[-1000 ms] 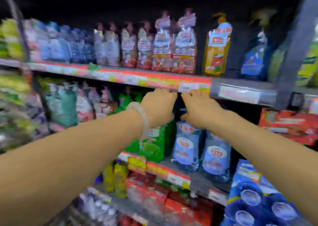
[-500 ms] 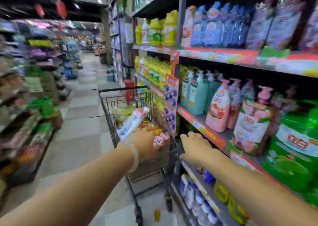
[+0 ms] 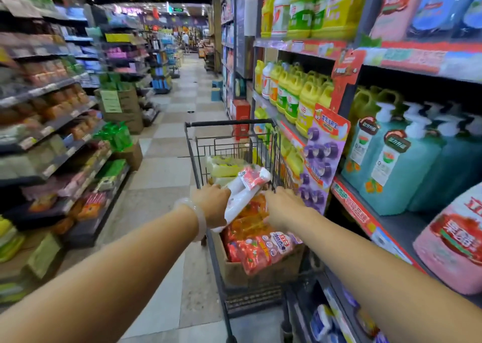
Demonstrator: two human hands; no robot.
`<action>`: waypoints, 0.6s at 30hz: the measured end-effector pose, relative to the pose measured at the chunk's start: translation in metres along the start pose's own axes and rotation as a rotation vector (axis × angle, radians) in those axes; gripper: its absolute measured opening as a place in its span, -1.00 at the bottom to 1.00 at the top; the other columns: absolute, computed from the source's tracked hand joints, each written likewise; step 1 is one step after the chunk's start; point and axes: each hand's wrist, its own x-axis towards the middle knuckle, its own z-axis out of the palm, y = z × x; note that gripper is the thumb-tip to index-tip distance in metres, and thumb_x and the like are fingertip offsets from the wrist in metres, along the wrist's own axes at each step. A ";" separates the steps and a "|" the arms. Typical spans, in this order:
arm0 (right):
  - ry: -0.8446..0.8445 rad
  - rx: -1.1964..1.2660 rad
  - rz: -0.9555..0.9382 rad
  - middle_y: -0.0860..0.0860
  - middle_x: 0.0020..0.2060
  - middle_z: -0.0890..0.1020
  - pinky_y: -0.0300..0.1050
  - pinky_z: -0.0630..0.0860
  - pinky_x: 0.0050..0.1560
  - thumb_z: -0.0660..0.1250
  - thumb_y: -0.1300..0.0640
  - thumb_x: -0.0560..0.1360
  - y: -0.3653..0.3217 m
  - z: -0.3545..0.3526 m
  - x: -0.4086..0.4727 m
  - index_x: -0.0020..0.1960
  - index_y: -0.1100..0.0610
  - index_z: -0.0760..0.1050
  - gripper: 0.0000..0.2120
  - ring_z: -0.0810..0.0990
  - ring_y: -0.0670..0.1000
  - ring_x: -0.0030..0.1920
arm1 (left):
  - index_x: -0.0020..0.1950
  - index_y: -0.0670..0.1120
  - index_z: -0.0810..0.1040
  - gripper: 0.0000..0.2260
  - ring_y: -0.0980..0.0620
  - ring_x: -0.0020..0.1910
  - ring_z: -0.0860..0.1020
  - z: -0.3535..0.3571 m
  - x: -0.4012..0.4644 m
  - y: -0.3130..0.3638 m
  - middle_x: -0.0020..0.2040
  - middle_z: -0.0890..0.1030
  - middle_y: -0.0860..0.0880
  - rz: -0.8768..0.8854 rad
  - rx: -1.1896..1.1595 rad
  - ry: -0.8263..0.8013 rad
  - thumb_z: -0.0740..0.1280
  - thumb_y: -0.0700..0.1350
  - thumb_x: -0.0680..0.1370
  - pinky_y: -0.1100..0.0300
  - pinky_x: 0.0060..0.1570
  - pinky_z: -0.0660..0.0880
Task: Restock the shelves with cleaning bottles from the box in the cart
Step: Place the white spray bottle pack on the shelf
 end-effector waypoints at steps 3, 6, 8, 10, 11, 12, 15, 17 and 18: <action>-0.014 -0.023 -0.011 0.18 0.37 0.29 0.08 0.34 0.29 0.31 0.10 0.50 0.000 0.016 0.045 0.47 0.22 0.10 -0.35 0.29 0.21 0.37 | 0.28 -0.07 0.39 -0.52 -0.11 0.20 0.47 0.019 0.043 -0.015 0.22 0.48 -0.11 -0.016 -0.019 -0.030 0.41 0.04 0.44 0.02 0.16 0.49; -0.084 -0.029 -0.011 0.21 0.41 0.24 0.11 0.29 0.34 0.30 0.08 0.51 0.000 0.039 0.087 0.46 0.23 0.12 -0.37 0.25 0.24 0.41 | 0.28 -0.08 0.40 -0.52 -0.14 0.22 0.46 0.044 0.084 -0.031 0.22 0.48 -0.12 0.005 -0.045 -0.089 0.41 0.04 0.42 -0.01 0.17 0.48; -0.150 0.014 0.007 0.19 0.41 0.24 0.12 0.28 0.34 0.28 0.08 0.52 -0.001 0.057 0.116 0.42 0.19 0.18 -0.46 0.23 0.23 0.42 | 0.27 -0.06 0.40 -0.52 -0.14 0.20 0.48 0.063 0.115 -0.043 0.21 0.50 -0.11 0.044 -0.056 -0.142 0.39 0.05 0.41 -0.02 0.15 0.49; -0.200 0.066 0.030 0.17 0.38 0.27 0.11 0.29 0.33 0.28 0.06 0.52 -0.003 0.077 0.145 0.37 0.18 0.24 -0.52 0.25 0.23 0.40 | 0.26 -0.07 0.41 -0.53 -0.15 0.18 0.50 0.081 0.149 -0.058 0.20 0.50 -0.10 0.079 -0.057 -0.192 0.39 0.06 0.42 0.00 0.13 0.49; -0.225 0.093 0.054 0.17 0.37 0.28 0.10 0.30 0.33 0.29 0.03 0.52 -0.005 0.087 0.159 0.36 0.18 0.25 -0.51 0.27 0.23 0.39 | 0.25 -0.09 0.41 -0.54 -0.15 0.18 0.50 0.091 0.169 -0.067 0.20 0.49 -0.10 0.100 -0.060 -0.216 0.39 0.05 0.42 0.01 0.13 0.49; -0.247 0.124 0.085 0.17 0.37 0.29 0.10 0.31 0.34 0.30 0.00 0.51 -0.007 0.099 0.173 0.35 0.18 0.25 -0.49 0.28 0.23 0.38 | 0.24 -0.11 0.42 -0.55 -0.16 0.20 0.50 0.099 0.188 -0.075 0.22 0.49 -0.12 0.126 -0.061 -0.239 0.40 0.03 0.43 0.01 0.15 0.48; -0.262 0.225 0.225 0.20 0.31 0.38 0.10 0.29 0.36 0.33 -0.11 0.46 -0.014 0.129 0.216 0.32 0.22 0.28 -0.41 0.35 0.23 0.35 | 0.30 -0.15 0.40 -0.53 -0.17 0.25 0.47 0.124 0.250 -0.101 0.28 0.49 -0.16 0.219 -0.090 -0.291 0.39 0.00 0.46 0.05 0.22 0.42; -0.213 0.378 0.359 0.18 0.30 0.41 0.06 0.31 0.35 0.35 -0.18 0.41 -0.021 0.142 0.236 0.32 0.20 0.29 -0.35 0.37 0.20 0.34 | 0.32 -0.16 0.39 -0.53 -0.15 0.26 0.48 0.136 0.285 -0.114 0.27 0.51 -0.14 0.260 -0.147 -0.348 0.38 -0.01 0.48 0.09 0.21 0.40; -0.179 0.470 0.410 0.16 0.30 0.43 0.02 0.33 0.33 0.37 -0.20 0.40 -0.024 0.148 0.245 0.32 0.18 0.30 -0.33 0.39 0.18 0.33 | 0.31 -0.18 0.40 -0.54 -0.14 0.25 0.48 0.141 0.301 -0.120 0.26 0.52 -0.15 0.265 -0.169 -0.388 0.38 -0.02 0.49 0.10 0.18 0.40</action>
